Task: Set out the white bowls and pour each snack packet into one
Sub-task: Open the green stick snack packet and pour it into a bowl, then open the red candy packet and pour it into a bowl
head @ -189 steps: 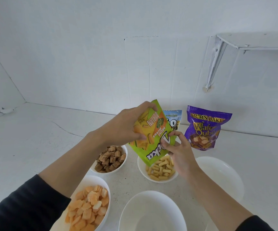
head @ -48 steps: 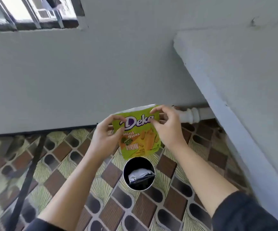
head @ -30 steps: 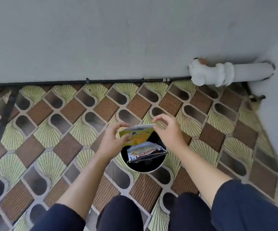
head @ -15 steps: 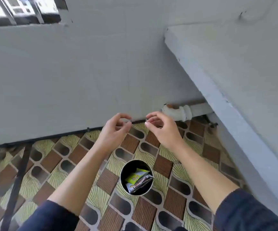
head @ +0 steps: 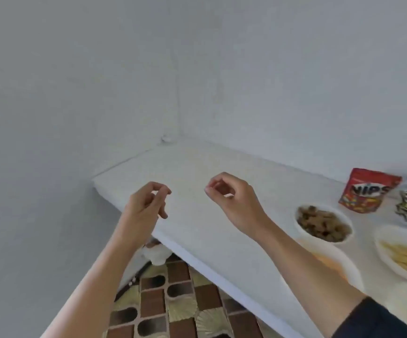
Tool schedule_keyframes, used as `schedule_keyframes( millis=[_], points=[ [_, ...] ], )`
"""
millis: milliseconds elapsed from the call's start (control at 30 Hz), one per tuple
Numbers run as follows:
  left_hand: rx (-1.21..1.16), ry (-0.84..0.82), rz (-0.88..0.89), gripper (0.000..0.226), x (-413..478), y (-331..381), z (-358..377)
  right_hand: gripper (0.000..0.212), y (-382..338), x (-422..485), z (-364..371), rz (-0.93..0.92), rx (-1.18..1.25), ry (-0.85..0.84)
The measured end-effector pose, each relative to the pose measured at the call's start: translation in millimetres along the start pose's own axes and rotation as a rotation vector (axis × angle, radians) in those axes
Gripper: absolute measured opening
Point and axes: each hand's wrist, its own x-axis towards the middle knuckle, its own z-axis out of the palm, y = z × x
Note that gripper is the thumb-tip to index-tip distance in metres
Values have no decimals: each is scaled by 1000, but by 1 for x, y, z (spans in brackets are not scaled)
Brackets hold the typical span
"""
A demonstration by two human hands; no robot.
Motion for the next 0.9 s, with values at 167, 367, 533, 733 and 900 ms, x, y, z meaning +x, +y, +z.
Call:
schedule_keyframes(
  millis=[167, 367, 533, 733, 900],
  points=[
    [-66, -235, 155, 20, 21, 66, 106, 10, 22, -14, -119, 32, -26, 227],
    [-115, -432, 214, 17, 48, 125, 244, 7, 75, -28, -247, 60, -125, 424],
    [-126, -528, 202, 13, 78, 159, 355, 8, 120, -18, -337, 100, -239, 541],
    [-54, -526, 206, 7, 117, 178, 456, 6, 177, 23, -410, 154, -610, 543],
    [35, -517, 172, 13, 140, 169, 508, 17, 212, 46, -436, 226, -798, 417]
  ],
)
